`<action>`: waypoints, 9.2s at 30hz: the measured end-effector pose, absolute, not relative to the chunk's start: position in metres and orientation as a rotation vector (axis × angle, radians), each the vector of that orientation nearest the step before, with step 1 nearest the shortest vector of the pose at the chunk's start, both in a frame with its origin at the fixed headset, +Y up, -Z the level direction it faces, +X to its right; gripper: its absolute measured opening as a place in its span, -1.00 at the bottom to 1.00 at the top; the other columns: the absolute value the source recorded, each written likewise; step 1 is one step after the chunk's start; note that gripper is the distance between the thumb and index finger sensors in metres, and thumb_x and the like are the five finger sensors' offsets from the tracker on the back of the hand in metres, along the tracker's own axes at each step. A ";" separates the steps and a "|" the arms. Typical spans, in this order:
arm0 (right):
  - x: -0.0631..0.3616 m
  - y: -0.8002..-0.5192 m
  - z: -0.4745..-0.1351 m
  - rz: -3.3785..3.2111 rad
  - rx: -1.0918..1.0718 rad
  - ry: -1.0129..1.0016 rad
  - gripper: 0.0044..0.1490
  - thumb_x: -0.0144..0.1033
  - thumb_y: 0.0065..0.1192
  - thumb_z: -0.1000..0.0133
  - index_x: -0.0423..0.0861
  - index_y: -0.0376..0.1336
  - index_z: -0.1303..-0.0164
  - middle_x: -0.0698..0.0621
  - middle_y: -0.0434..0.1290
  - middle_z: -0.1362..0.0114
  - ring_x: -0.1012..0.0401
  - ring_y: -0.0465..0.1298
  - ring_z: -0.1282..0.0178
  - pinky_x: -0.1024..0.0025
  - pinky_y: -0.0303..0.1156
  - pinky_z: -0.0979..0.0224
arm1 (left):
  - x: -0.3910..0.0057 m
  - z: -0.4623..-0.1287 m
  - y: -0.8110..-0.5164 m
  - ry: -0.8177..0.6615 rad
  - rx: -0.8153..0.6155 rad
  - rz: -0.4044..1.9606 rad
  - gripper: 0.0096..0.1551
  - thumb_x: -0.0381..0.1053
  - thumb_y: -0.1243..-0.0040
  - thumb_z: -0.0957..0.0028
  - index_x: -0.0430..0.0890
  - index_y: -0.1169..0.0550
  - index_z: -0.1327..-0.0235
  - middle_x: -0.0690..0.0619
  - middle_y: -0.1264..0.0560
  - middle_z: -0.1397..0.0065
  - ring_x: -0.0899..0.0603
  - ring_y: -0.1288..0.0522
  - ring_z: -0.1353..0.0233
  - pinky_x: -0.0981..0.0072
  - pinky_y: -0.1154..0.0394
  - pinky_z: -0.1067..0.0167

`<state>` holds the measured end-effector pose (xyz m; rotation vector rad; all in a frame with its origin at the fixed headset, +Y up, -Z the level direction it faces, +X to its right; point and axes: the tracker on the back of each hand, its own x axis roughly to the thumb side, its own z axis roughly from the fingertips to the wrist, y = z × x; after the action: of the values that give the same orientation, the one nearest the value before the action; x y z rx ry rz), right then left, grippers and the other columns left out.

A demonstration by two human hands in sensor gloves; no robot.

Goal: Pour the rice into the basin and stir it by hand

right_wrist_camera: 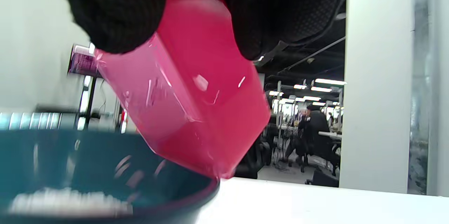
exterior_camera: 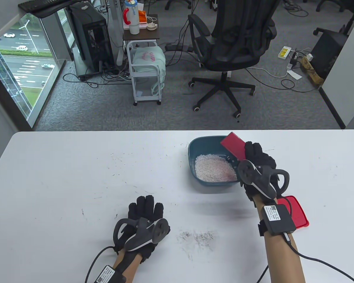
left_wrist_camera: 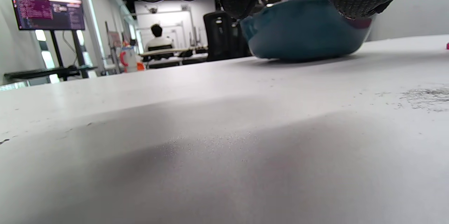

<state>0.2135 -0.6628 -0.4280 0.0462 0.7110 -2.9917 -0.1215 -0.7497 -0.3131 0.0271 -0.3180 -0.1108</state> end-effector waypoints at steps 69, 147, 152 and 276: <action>0.367 -0.685 -0.397 -3.977 1.131 0.430 -0.07 -0.17 0.40 0.17 -0.22 0.15 -0.38 -0.40 0.22 -0.39 -0.14 0.62 0.02 -0.25 0.50 -0.08 | -0.116 -0.311 -0.751 -0.327 0.015 -0.142 0.04 0.45 -0.17 0.14 -0.07 -0.39 -0.58 -0.35 -0.15 -0.70 -0.57 -0.17 -0.62 -0.53 -0.21 -0.44; 0.302 -0.728 -0.277 -3.575 -0.436 0.119 -0.25 -0.11 0.22 0.07 -0.19 0.33 -0.30 -0.31 0.27 -0.49 -0.29 0.43 -0.38 -0.44 0.29 -0.30 | -0.062 -0.532 -0.751 0.123 -0.136 0.942 -0.28 -0.14 -0.50 0.13 -0.40 -0.53 -0.27 -0.41 -0.64 -0.18 -0.02 -0.83 0.61 0.36 -0.82 0.80; 0.307 -0.728 -0.277 -3.604 -0.429 0.119 -0.25 -0.11 0.22 0.07 -0.19 0.33 -0.30 -0.31 0.26 -0.49 -0.30 0.43 -0.38 -0.44 0.29 -0.30 | -0.089 -0.493 -0.736 0.041 -0.149 1.022 -0.27 -0.14 -0.50 0.12 -0.42 -0.52 -0.27 -0.44 -0.63 -0.18 -0.02 -0.83 0.61 0.37 -0.83 0.81; 0.052 -0.759 -0.349 -2.696 -0.758 -1.922 -0.21 -0.12 0.26 0.16 -0.40 0.45 -0.09 -0.43 0.62 -0.08 -0.28 0.69 0.17 -0.15 0.56 0.15 | -0.140 -0.326 -0.779 -0.088 -0.260 1.086 -0.21 -0.09 -0.37 0.00 -0.39 -0.40 -0.44 -0.43 -0.53 -0.33 -0.02 -0.80 0.58 0.35 -0.79 0.73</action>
<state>0.0521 -0.7595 -0.3493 -0.7583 -1.9216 -2.6960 -0.1402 -0.7786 -0.3262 -0.2605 -0.0879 1.0857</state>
